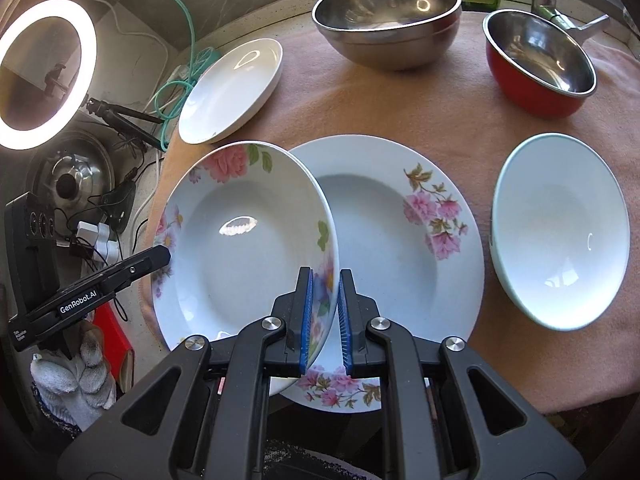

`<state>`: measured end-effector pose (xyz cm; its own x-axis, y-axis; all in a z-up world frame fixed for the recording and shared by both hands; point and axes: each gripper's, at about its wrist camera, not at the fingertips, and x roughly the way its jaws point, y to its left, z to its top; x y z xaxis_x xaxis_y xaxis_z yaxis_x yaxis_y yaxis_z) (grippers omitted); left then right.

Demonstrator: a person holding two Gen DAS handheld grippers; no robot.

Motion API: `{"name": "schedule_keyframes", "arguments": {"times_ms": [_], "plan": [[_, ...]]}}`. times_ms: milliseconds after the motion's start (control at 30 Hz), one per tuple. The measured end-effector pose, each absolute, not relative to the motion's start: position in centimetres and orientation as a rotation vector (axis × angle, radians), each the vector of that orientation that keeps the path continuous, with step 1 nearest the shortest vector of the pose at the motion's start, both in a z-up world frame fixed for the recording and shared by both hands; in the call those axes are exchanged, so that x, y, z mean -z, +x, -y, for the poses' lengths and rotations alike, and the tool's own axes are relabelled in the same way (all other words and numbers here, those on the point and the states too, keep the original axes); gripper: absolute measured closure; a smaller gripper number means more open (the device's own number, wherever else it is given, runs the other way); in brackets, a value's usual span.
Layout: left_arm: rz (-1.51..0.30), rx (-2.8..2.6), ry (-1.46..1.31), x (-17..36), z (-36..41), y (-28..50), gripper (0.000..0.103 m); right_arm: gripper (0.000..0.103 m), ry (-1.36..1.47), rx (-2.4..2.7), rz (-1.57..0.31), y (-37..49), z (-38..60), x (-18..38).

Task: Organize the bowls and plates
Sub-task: 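Carry the rose-pattern plate over the pink-blossom deep plate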

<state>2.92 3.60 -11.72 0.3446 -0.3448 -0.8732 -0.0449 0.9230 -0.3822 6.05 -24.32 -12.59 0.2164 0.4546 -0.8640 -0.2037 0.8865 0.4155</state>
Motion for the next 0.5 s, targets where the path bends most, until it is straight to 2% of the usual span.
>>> {"name": "schedule_keyframes", "arguments": {"times_ms": [500], "plan": [[-1.252, 0.307, -0.285, 12.5, 1.2, 4.4, 0.092, 0.091, 0.311, -0.353, -1.289, 4.7, 28.5, 14.1]]}}
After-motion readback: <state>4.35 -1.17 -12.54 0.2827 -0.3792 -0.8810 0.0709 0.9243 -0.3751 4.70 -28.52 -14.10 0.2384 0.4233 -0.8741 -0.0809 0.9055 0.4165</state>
